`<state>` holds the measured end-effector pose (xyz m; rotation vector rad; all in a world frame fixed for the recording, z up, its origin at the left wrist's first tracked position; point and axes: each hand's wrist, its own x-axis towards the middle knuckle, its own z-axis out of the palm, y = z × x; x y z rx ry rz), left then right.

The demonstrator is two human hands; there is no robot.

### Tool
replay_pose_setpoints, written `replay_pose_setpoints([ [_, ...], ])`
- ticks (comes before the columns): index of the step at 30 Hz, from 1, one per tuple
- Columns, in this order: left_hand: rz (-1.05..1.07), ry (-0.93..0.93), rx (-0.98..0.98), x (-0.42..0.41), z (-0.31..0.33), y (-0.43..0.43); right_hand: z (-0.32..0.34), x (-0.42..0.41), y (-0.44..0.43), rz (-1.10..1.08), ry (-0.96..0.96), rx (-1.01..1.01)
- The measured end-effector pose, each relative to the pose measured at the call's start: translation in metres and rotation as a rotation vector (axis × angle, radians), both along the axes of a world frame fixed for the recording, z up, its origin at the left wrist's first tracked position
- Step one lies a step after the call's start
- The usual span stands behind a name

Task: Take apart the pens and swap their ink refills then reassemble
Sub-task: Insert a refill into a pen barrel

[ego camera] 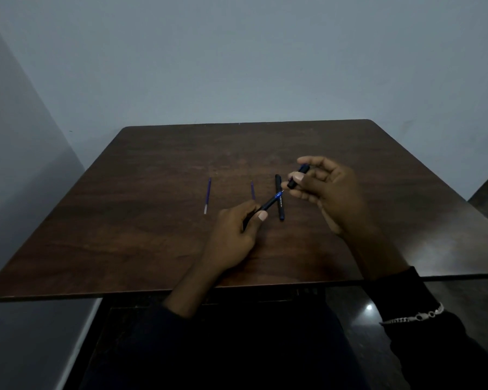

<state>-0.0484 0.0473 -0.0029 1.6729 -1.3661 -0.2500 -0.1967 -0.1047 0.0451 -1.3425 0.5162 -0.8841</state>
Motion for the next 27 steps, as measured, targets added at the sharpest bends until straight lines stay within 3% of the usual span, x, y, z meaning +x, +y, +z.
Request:
replay_pose_setpoints([
  [12, -0.011, 0.024, -0.003, -0.001, -0.001, 0.0, -0.017, 0.012, 0.024, -0.034, 0.012, -0.161],
  [27, 0.04, -0.04, -0.059, 0.002, -0.003, -0.001, -0.038, 0.027, 0.045, -0.129, -0.071, -0.134],
])
